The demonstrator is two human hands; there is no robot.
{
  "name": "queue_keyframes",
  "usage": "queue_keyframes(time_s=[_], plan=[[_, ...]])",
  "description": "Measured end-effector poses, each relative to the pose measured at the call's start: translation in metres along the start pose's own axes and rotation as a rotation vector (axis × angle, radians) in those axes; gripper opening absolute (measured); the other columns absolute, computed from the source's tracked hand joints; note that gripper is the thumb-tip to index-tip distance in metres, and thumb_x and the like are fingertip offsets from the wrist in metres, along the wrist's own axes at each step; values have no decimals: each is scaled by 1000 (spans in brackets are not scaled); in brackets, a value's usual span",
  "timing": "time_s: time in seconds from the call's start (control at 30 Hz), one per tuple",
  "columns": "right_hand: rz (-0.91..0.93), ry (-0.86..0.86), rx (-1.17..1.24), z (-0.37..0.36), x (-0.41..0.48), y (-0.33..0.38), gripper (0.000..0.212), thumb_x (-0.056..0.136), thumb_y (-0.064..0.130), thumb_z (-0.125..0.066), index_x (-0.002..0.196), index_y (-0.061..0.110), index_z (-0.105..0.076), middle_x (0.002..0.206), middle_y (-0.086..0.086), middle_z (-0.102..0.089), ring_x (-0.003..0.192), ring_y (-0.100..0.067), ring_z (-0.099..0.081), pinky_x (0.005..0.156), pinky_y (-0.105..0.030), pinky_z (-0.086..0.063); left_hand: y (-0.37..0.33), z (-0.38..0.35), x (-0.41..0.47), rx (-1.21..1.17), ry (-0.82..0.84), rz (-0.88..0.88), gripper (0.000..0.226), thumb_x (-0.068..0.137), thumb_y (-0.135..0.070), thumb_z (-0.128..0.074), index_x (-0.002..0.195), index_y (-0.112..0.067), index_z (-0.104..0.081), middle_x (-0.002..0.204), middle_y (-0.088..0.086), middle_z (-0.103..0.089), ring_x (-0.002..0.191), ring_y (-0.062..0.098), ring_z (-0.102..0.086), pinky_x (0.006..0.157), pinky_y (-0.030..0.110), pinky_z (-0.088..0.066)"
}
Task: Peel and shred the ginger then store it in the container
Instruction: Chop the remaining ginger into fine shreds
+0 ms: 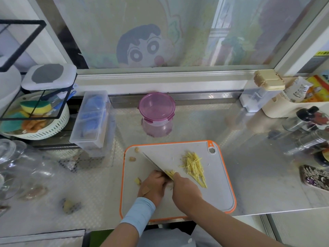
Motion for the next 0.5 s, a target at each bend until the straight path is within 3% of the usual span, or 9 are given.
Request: queue_keyframes(time_s=[0.07,0.17,0.23,0.3,0.5], plan=[[-4,4,-7,-1,-5,-4,20,92,5,-41,107,18,-37,86,-4,-51,76,-24,-51,62,-33,-42,0,0,1,30,-31,-28,15,75,-17,-74,84,-28,-76,92,-13,-68,97,6,-51,61,23,-55],[-19,18,-29,-3,-11,-7,21,91,3,-42,104,18,-36,86,-4,-52,76,-24,-52,62,-33,-42,0,0,2,61,-66,-48,21,79,-27,-54,79,-28,-75,88,-13,-68,95,5,-49,56,24,-55],[-23,26,-42,-3,-9,-5,23,92,4,-43,112,15,-40,95,-8,-59,81,-25,-56,63,-32,-42,0,-1,3,55,-70,-34,12,76,-23,-65,78,-28,-75,86,-13,-68,94,5,-48,55,24,-55],[-18,29,-57,-4,-4,-2,26,93,5,-44,118,14,-40,104,-10,-62,87,-26,-60,65,-32,-42,0,-2,2,29,-51,-8,18,70,-14,-79,79,-28,-75,86,-13,-69,93,5,-47,56,22,-53],[6,12,-47,-4,6,5,31,94,8,-42,125,14,-39,105,-10,-62,95,-30,-63,66,-33,-41,1,-3,-2,10,-38,30,20,76,-13,-75,85,-31,-76,92,-14,-69,98,3,-47,70,19,-48]])
Point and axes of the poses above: each hand's wrist, its own x-axis towards the middle knuckle, its own z-axis out of the back of the hand, y = z × x, the point moved 6 cm from there along x, towards the middle knuckle
